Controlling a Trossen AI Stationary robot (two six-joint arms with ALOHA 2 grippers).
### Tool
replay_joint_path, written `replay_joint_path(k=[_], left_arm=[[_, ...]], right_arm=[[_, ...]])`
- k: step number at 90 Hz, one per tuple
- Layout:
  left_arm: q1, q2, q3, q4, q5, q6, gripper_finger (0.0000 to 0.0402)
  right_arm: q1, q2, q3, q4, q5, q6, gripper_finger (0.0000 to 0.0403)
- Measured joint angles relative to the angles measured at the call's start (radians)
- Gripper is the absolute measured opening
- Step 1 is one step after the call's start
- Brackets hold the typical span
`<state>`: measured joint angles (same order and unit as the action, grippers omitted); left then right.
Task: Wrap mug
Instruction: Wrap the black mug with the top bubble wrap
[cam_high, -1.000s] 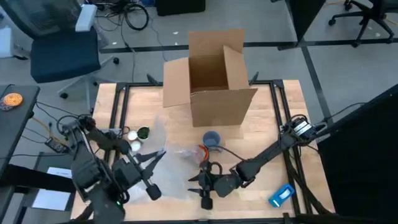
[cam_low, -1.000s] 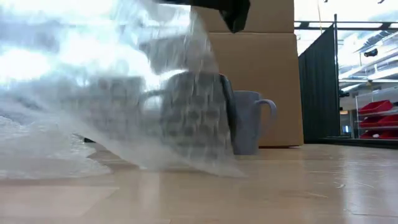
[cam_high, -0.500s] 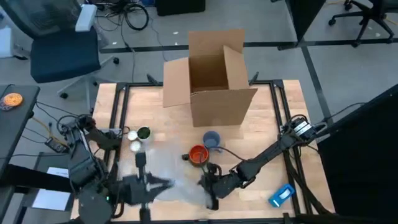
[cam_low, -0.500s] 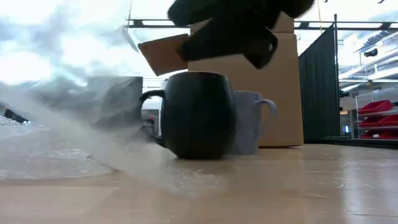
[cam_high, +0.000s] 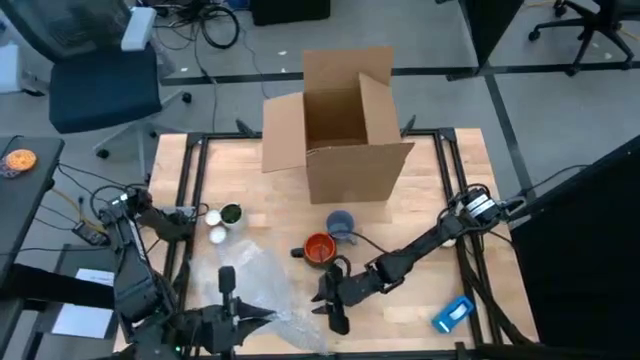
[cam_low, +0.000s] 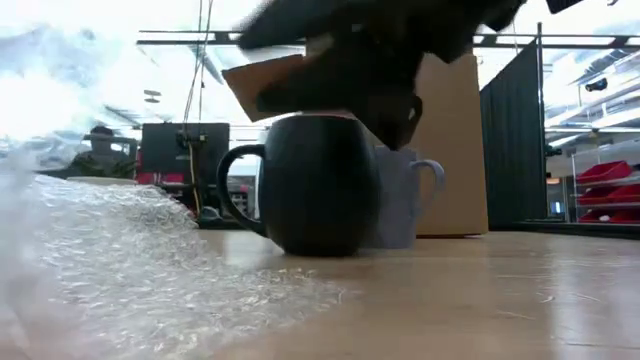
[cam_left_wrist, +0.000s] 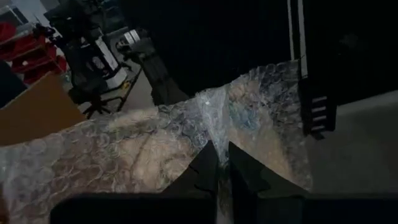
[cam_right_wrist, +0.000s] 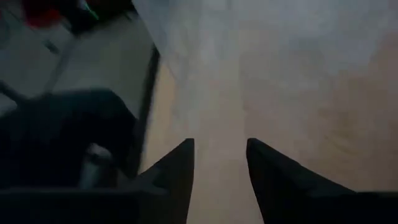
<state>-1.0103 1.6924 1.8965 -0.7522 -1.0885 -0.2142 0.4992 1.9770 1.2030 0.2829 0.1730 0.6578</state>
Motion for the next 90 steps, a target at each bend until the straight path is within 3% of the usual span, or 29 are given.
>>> replay_joint_path(k=[16, 34, 55, 77, 90], left_arm=[[0.000, 0.000, -0.001, 0.002, -0.041, 0.000, 0.0000], [0.002, 0.000, -0.001, 0.002, -0.045, -0.002, 0.0000], [0.002, 0.000, -0.001, 0.002, -0.045, -0.002, 0.0000], [0.005, 0.000, -0.001, 0.002, -0.047, 0.004, 0.0000], [0.005, -0.001, -0.001, -0.002, 0.009, 0.006, 0.0000]], right_arm=[[0.000, 0.000, 0.000, 0.103, 0.095, 0.219, 0.0066], [0.040, 0.000, 0.000, 0.144, 0.169, 0.266, 0.0006], [0.099, 0.012, 0.013, 0.143, 0.301, 0.330, 0.0001], [0.124, 0.222, 0.268, 0.140, 0.330, 0.321, 0.0000], [0.126, 0.248, 0.336, 0.050, 0.395, 0.327, 0.0000]])
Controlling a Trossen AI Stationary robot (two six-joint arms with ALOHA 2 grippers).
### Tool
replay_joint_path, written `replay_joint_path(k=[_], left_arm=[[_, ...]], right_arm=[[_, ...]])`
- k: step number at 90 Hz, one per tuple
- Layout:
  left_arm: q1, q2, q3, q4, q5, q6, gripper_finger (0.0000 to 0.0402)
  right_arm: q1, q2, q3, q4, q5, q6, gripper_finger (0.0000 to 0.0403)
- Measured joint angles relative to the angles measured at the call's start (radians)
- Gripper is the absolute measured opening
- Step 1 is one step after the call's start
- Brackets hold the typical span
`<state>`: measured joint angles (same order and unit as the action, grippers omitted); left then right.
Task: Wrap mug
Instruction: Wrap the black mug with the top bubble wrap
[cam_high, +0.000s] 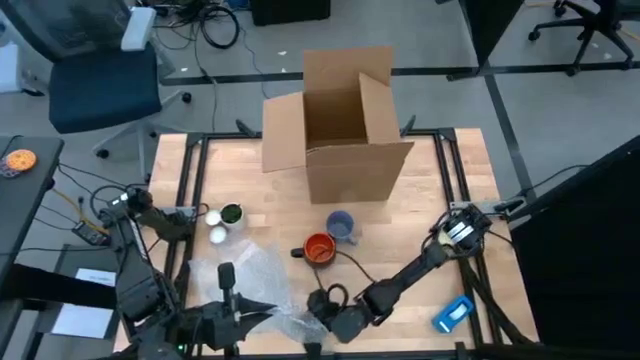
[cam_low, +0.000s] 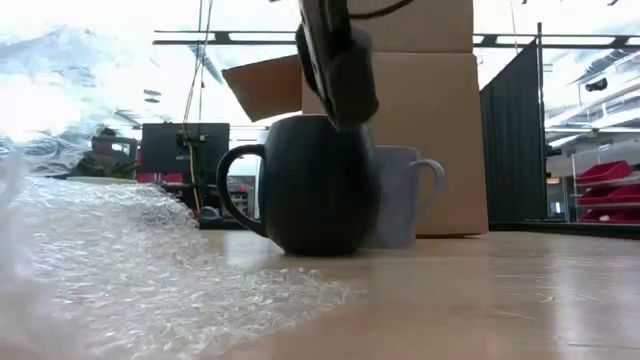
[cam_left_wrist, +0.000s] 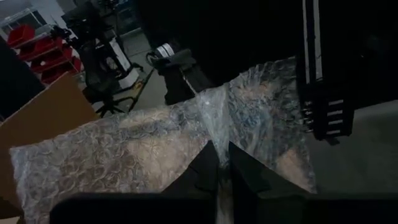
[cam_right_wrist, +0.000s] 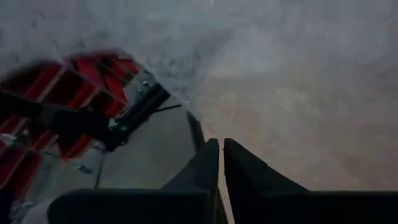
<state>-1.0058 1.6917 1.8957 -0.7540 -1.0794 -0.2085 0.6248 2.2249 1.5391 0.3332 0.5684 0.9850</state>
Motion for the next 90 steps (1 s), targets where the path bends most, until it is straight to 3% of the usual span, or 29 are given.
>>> replay_joint_path(k=[9, 17, 44, 62, 90], left_arm=[[-0.016, 0.000, 0.000, 0.000, 0.061, 0.003, 0.0000], [-0.033, 0.000, 0.000, 0.001, 0.083, 0.005, 0.0000], [-0.087, 0.000, 0.000, -0.002, 0.098, 0.021, 0.0000], [-0.125, 0.000, 0.000, -0.032, 0.178, 0.012, 0.0000], [-0.213, 0.000, -0.060, -0.233, 0.264, -0.369, 0.0000]], right_arm=[[0.008, -0.002, 0.000, -0.091, 0.069, 0.044, 0.0000], [0.011, 0.000, 0.000, -0.143, 0.070, 0.090, 0.0000], [-0.021, 0.093, 0.002, -0.188, -0.065, 0.210, 0.0000], [-0.030, 0.068, 0.002, -0.386, -0.079, 0.243, 0.0000], [-0.030, 0.007, 0.002, -0.676, -0.106, 0.297, 0.0000]])
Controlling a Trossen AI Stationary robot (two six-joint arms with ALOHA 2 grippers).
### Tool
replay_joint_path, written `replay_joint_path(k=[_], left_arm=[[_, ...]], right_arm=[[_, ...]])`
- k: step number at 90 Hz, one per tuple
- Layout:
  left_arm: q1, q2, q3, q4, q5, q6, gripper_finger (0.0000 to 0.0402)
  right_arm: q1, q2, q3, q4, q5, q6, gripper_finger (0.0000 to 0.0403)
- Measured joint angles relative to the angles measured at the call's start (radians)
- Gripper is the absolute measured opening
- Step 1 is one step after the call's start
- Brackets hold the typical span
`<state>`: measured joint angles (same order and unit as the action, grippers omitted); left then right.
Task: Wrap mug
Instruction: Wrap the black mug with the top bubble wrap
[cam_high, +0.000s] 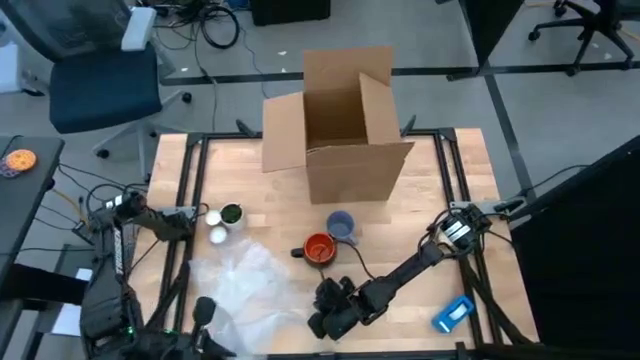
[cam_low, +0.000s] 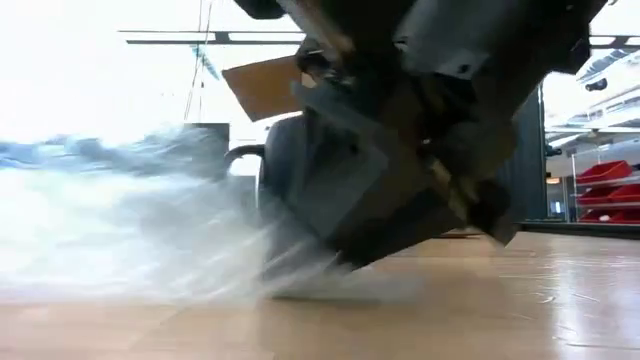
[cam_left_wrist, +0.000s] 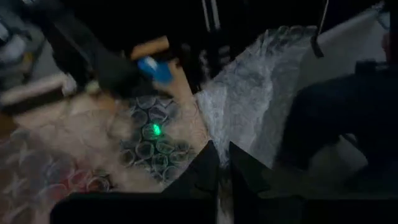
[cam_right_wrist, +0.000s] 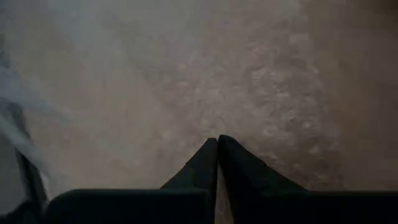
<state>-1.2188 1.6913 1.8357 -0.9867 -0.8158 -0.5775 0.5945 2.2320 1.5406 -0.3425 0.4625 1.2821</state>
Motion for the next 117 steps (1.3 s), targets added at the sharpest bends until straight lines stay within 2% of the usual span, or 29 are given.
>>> replay_joint_path(k=[8, 16, 31, 48, 63, 73, 88, 98, 107, 117], left_arm=[[-0.015, 0.000, -0.063, 0.006, 0.083, -0.117, 0.0000], [-0.016, 0.000, -0.150, 0.081, 0.194, -0.187, 0.0000], [0.005, 0.000, -0.280, 0.284, 0.385, -0.185, 0.0000], [0.030, 0.000, -0.360, 0.432, 0.548, -0.190, 0.0000], [0.038, 0.000, -0.376, 0.443, 0.570, -0.188, 0.0000], [0.050, 0.000, -0.376, 0.445, 0.582, -0.167, 0.0000], [0.069, 0.000, -0.377, 0.443, 0.635, -0.160, 0.0000], [0.072, 0.000, -0.376, 0.414, 0.656, -0.164, 0.0000], [0.072, 0.000, -0.376, 0.366, 0.653, -0.194, 0.0000], [0.072, 0.000, -0.399, 0.346, 0.641, -0.242, 0.0000]], right_arm=[[0.000, -0.011, 0.000, -0.047, 0.000, 0.007, 0.0000], [0.000, -0.020, 0.000, -0.058, 0.007, 0.009, 0.0000], [0.000, -0.046, -0.002, -0.114, 0.016, 0.020, 0.0000], [0.015, -0.130, -0.002, -0.222, 0.108, 0.057, 0.0000], [0.027, -0.157, -0.002, -0.064, 0.181, -0.066, 0.0000], [-0.001, -0.125, 0.000, 0.079, 0.177, -0.169, 0.0000], [-0.046, -0.041, -0.003, 0.151, 0.117, -0.222, 0.0000], [-0.047, -0.024, -0.002, 0.117, 0.128, -0.169, 0.0000], [-0.042, -0.023, -0.002, -0.010, 0.155, -0.081, 0.0000], [-0.037, -0.022, -0.002, -0.126, 0.130, 0.000, 0.0000]])
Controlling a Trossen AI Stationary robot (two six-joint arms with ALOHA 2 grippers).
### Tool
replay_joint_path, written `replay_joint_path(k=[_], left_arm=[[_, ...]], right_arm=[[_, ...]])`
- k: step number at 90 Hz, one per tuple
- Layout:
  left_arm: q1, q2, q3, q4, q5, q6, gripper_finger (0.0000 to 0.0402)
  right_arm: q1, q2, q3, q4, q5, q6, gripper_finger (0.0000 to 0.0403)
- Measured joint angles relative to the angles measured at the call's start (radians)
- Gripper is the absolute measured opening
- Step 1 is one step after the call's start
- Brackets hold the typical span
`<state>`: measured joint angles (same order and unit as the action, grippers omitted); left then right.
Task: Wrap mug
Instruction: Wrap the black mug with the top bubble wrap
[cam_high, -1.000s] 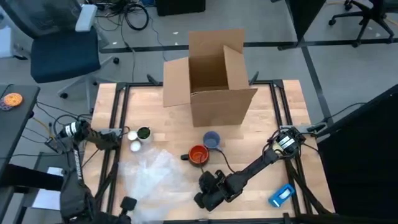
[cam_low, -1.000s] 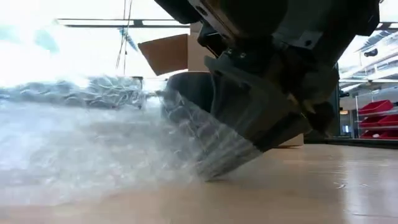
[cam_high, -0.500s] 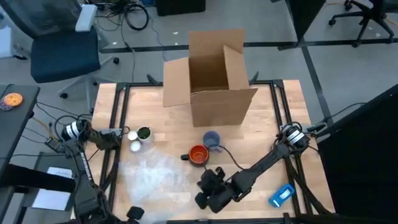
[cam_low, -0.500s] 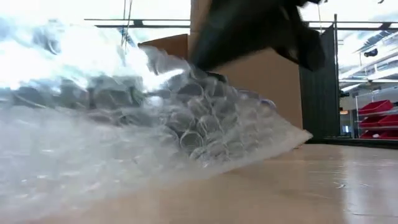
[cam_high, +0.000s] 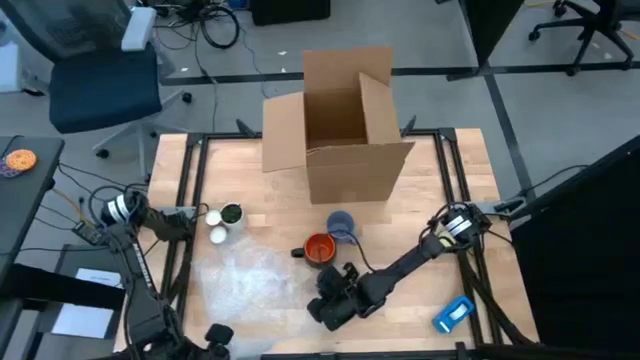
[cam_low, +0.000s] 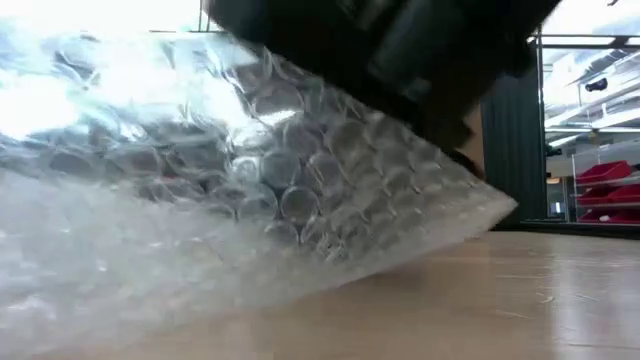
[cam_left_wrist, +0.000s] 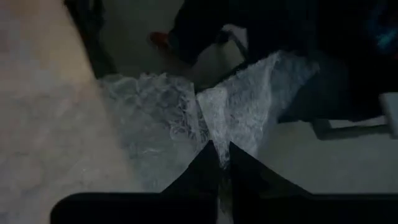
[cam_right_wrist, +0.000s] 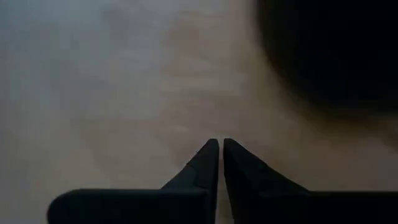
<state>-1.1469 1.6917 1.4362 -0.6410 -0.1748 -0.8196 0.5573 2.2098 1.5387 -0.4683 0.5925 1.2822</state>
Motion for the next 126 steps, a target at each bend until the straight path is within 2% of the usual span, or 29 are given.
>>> replay_joint_path(k=[19, 40, 61, 72, 83, 102, 126], left_arm=[[0.003, 0.000, -0.072, -0.002, 0.025, -0.095, 0.0000], [0.020, 0.000, -0.134, 0.087, 0.092, -0.126, 0.0000], [0.042, 0.000, -0.134, 0.091, 0.088, -0.123, 0.0000], [0.046, 0.000, -0.134, 0.092, 0.043, -0.089, 0.0000], [0.048, 0.000, -0.134, 0.092, 0.004, -0.053, 0.0000], [0.047, 0.000, -0.133, 0.098, -0.054, -0.018, 0.0000], [0.069, -0.004, -0.133, 0.096, -0.235, 0.087, 0.0000]], right_arm=[[0.024, -0.020, 0.000, -0.012, -0.021, -0.059, 0.0000], [0.031, -0.042, 0.001, 0.200, 0.011, -0.277, 0.0000], [0.005, 0.045, -0.001, 0.258, -0.077, -0.244, 0.0000], [0.010, 0.037, 0.002, 0.156, -0.087, -0.170, 0.0000], [0.020, 0.006, 0.003, -0.021, -0.099, -0.084, 0.0000], [0.057, -0.041, 0.002, -0.275, -0.172, 0.046, 0.0000], [0.137, -0.058, 0.003, -0.574, -0.272, 0.263, 0.0000]])
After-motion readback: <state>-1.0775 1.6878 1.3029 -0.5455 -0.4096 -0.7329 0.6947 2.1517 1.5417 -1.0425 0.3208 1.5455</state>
